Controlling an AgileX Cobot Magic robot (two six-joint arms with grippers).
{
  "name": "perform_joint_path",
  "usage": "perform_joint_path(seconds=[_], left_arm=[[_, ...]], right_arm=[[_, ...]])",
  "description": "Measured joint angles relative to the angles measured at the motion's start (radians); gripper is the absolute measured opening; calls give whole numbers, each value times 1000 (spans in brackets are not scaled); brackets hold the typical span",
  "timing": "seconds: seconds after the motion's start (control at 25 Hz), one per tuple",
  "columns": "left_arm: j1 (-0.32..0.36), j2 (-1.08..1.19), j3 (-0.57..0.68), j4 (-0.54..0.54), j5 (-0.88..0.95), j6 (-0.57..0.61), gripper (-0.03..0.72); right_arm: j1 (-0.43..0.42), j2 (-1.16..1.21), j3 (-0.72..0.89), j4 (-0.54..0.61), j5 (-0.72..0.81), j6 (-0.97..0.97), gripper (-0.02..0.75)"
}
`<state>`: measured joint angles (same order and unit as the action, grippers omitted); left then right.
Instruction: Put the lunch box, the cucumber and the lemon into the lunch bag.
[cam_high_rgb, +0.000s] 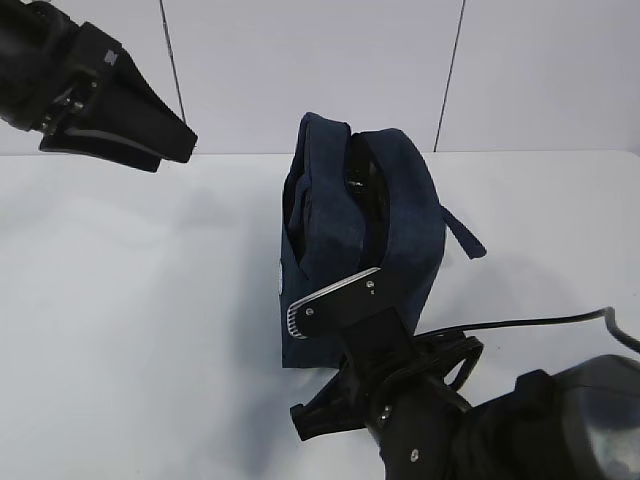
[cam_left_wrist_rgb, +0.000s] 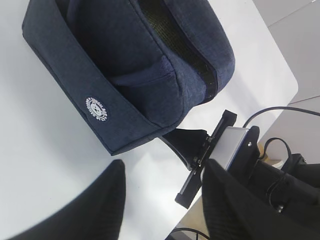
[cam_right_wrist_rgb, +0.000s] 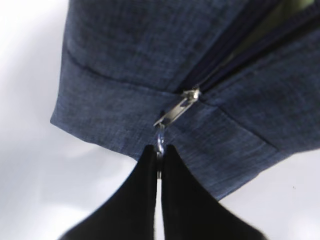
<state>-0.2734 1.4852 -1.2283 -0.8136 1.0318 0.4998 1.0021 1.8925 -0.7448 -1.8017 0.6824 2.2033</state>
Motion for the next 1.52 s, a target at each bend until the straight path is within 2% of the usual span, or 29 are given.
perform_joint_path(seconds=[0.16, 0.4, 0.72, 0.92, 1.04, 1.36, 1.52], left_arm=[[0, 0, 0, 0, 0, 0, 362], [0, 0, 0, 0, 0, 0, 362], [0, 0, 0, 0, 0, 0, 362], [0, 0, 0, 0, 0, 0, 362], [0, 0, 0, 0, 0, 0, 362], [0, 0, 0, 0, 0, 0, 362], [0, 0, 0, 0, 0, 0, 362]], right_arm=[[0, 0, -2, 0, 0, 0, 9], [0, 0, -2, 0, 0, 0, 55], [0, 0, -2, 0, 4, 0, 64], [0, 0, -2, 0, 22, 0, 53], [0, 0, -2, 0, 22, 0, 8], [0, 2, -2, 0, 14, -2, 8], [0, -24, -2, 0, -39, -43, 8]])
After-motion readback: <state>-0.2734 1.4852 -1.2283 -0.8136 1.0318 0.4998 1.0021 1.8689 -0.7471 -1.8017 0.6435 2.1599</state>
